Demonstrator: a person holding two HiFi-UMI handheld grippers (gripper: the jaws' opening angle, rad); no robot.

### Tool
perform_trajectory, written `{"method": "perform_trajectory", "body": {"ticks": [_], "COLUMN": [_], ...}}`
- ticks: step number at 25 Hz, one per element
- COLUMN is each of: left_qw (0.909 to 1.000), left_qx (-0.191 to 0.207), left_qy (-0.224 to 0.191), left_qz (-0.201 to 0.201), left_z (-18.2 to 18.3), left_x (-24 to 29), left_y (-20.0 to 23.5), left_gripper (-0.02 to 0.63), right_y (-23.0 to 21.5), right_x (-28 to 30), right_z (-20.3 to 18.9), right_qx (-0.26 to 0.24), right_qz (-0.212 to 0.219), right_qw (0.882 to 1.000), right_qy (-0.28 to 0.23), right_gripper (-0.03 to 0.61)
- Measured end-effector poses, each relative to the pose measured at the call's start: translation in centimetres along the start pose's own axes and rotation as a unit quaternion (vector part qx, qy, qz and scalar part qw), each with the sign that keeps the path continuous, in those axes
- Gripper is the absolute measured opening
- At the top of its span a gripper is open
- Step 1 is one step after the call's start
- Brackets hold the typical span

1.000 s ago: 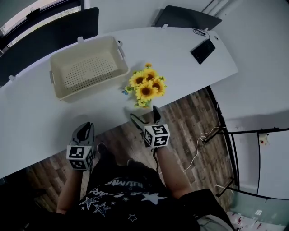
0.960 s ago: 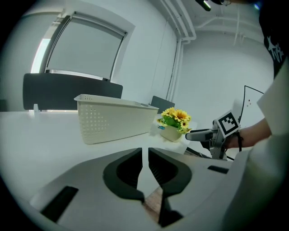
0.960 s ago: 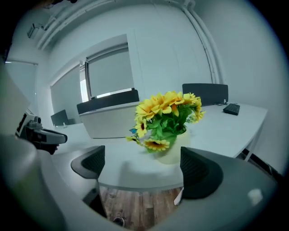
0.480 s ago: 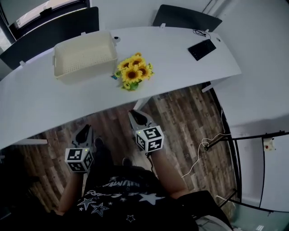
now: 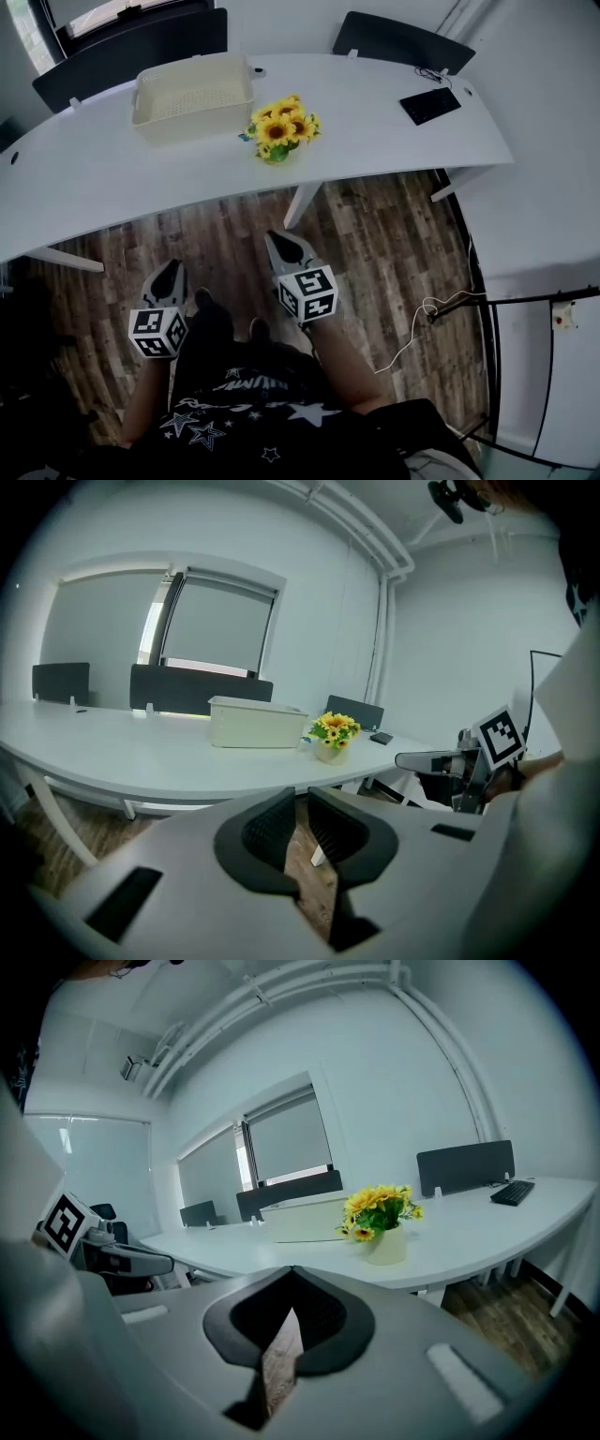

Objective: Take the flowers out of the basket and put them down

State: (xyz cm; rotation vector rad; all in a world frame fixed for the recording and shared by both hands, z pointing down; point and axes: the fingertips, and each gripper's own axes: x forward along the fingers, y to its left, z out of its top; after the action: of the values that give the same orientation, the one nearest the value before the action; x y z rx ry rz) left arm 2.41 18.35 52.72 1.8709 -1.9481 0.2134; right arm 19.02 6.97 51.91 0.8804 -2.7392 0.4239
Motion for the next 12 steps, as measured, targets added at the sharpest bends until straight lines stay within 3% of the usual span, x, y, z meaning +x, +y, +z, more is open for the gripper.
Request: {"method": "perform_trajectory", "body": {"ticks": [5,12], "left_qw": [0.9999,0.9987], "left_qx": [0.004,0.014], "left_qy": [-0.014,-0.021], "left_qz": [-0.002,-0.043], "left_z": [0.6,0.5], "left_x": [-0.8,-2.7], "left_y": [-0.3,-0.8], "left_gripper": [0.048,0.048], "right_y": [0.4,1.5], "right_x": [-1.2,-2.2], "right_z": [0.1,0.9], "right_qx": [-0.022,-0.024], "right_qz": [-0.010,-0.039], "right_qw": [1.000,0.999], "right_qy": [-0.004,-0.014], "right_gripper": [0.003,0.003]}}
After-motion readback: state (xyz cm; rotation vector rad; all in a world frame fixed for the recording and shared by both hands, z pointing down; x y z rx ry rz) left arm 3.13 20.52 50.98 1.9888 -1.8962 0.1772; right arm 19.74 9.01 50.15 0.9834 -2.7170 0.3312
